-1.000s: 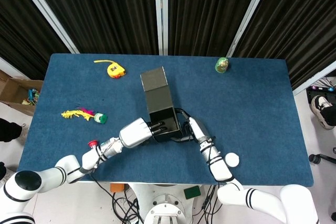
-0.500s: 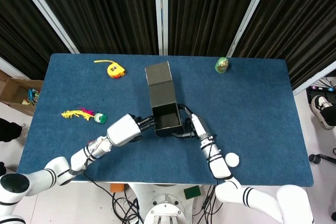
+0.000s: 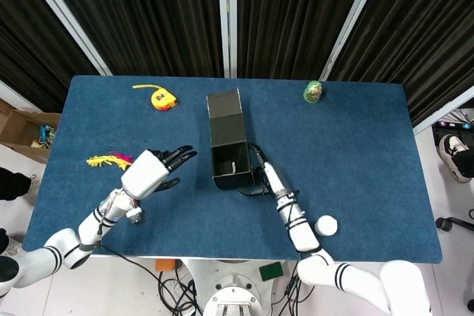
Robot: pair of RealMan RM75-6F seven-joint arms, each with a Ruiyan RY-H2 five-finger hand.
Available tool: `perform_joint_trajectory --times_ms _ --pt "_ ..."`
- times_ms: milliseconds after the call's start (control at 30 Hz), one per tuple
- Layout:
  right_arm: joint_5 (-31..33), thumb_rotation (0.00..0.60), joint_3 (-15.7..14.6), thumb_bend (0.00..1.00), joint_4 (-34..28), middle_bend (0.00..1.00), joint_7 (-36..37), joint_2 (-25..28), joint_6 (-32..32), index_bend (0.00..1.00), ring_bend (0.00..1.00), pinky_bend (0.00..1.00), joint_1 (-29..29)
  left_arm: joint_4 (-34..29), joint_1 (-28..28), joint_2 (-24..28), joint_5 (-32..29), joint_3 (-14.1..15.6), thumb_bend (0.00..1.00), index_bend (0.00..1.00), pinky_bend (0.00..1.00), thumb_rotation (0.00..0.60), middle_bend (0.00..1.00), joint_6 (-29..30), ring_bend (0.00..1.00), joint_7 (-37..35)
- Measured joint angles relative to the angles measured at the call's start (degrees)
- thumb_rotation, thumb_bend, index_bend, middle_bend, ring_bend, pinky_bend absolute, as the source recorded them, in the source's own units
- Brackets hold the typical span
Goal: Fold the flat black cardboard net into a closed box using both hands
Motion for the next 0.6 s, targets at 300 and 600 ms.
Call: perform_joint_trajectory --times_ms 300,600 --pt "-1.3 0.600 -2.7 0.01 -5.8 0.00 -1.8 3.2 1.8 0.00 0.64 1.00 -2.6 -2.8 1.1 0.3 -1.7 -0.3 0.09 0.15 0.93 0.600 0.19 -2.5 0.63 -0.8" --pt "-1.6 0.600 -5.1 0.01 -13.8 0.00 -4.5 10.1 2.3 0.00 0.64 1.00 -5.5 -12.7 1.4 2.4 -8.4 -0.8 0.09 0.04 0.94 0.600 0.13 -12.1 0.63 -12.7"
